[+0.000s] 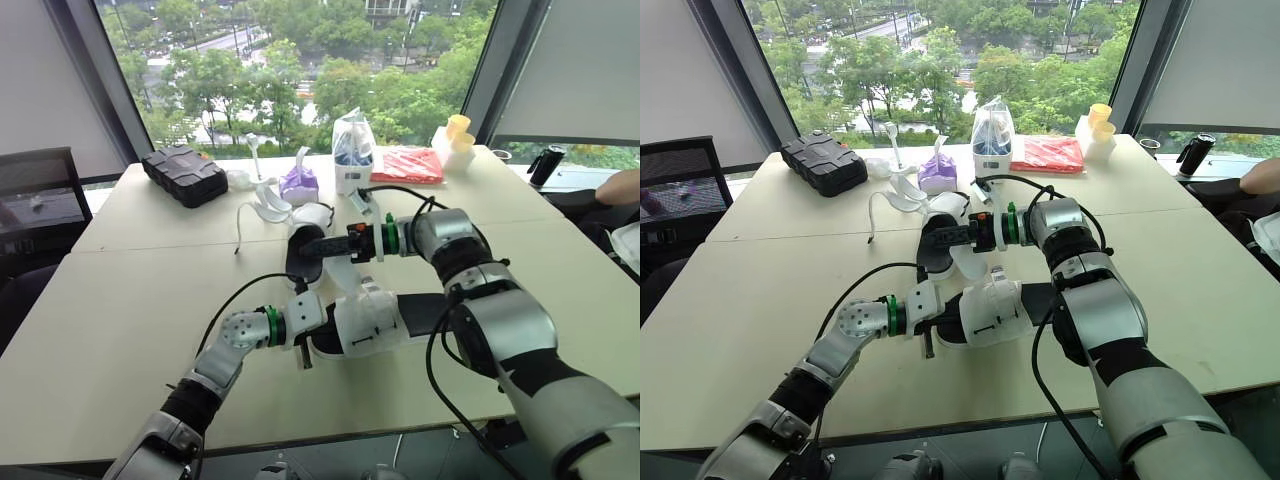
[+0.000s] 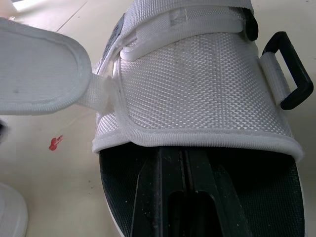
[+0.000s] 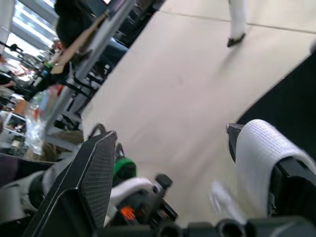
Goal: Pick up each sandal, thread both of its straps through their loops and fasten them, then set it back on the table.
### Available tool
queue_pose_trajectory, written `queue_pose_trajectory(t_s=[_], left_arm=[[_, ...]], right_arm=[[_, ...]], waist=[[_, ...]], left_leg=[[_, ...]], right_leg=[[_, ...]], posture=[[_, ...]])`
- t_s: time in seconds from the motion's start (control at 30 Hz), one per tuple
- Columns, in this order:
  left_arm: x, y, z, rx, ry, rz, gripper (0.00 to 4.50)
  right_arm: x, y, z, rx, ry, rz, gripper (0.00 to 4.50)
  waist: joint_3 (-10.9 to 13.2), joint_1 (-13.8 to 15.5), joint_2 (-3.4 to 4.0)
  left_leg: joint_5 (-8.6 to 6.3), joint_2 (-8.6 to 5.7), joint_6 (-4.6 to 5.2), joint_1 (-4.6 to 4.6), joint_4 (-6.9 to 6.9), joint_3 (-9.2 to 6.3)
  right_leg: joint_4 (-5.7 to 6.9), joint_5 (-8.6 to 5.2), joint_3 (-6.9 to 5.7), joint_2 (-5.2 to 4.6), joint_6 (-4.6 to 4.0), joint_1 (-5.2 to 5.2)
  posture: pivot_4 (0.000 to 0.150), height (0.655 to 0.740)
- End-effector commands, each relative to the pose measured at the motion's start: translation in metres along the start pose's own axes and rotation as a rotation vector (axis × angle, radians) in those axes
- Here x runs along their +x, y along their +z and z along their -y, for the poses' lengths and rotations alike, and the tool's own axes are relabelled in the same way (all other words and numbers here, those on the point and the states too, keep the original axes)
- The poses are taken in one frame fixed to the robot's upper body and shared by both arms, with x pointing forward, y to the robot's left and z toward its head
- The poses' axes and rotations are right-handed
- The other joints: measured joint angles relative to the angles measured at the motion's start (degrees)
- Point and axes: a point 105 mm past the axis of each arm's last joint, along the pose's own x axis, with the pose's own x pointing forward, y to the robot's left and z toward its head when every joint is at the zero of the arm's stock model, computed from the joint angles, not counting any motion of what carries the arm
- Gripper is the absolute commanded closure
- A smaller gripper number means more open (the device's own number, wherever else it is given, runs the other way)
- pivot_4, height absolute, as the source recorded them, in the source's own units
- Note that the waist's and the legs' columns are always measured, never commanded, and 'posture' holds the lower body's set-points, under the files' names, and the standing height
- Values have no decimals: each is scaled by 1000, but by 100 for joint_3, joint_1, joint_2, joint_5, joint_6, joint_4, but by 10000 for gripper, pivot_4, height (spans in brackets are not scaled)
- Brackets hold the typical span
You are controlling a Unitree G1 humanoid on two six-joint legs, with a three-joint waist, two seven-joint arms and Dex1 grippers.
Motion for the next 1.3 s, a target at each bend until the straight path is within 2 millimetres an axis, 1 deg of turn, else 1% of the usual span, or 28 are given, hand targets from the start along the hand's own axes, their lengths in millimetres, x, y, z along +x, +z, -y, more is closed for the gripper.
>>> queue_pose_trajectory(t_s=[0.03,0.3,0.5,0.6,0.73,0.8,0.87,0.93,1.03,1.17,1.3], left_arm=[[-4,-46,25,-96,-54,-175,45000],[-1,-45,24,-96,-57,-172,45000],[2,-45,25,-95,-67,-167,45000],[3,-45,25,-96,-69,-165,45000],[3,-45,25,-96,-71,-165,45000],[3,-45,26,-97,-73,-165,45000],[3,-45,26,-98,-74,-165,45000],[3,-45,26,-99,-75,-166,45000],[3,-46,26,-99,-77,-168,45000],[3,-47,25,-106,-75,-170,45000],[2,-48,26,-109,-79,-170,45000]], right_arm=[[-1,16,-12,-18,51,47,6680],[-7,33,-18,-48,47,99,6680],[-10,37,-21,-65,53,104,6680],[-13,40,-23,-76,57,111,15038],[-20,47,-31,-100,78,122,35878],[-24,51,-38,-108,93,132,44532],[-31,52,-47,-115,118,128,44532],[-36,46,-54,-127,132,109,44532],[-45,25,-65,-145,144,73,44532],[-56,-17,-75,-144,110,35,44532],[-56,-55,-88,-172,81,-22,44532]], waist=[[0,-3,1],[0,-3,2],[0,7,2],[0,7,2],[0,8,2],[0,9,2],[0,15,2],[-1,24,1],[-1,31,1],[-2,33,0],[-1,23,0]], left_leg=[[0,-1,0,0,0,1],[0,-1,-1,0,0,1],[0,-3,-1,0,0,1],[0,-6,-1,0,2,1],[0,-7,-1,0,2,1],[0,-7,0,0,2,1],[0,-7,-1,0,2,1],[0,-7,-1,-1,2,0],[0,-7,-1,-4,1,-3],[0,-8,0,-8,0,-4],[0,-8,0,-9,2,-4]], right_leg=[[0,0,1,-1,0,-1],[4,1,0,0,1,-2],[3,1,0,0,2,-1],[3,1,0,-2,2,1],[3,1,-1,-2,2,1],[3,1,-1,-2,2,1],[3,1,-1,-3,2,1],[1,1,-1,-4,3,2],[-4,0,-4,-9,3,5],[-10,-2,-6,-16,7,8],[-9,-5,-6,-19,6,32]], posture=[[1500,7400],[1500,7400],[1500,7400],[1500,7400],[1500,7400],[1500,7400],[1500,7400],[1500,7400],[1500,7400],[1500,7400],[1500,7400]])
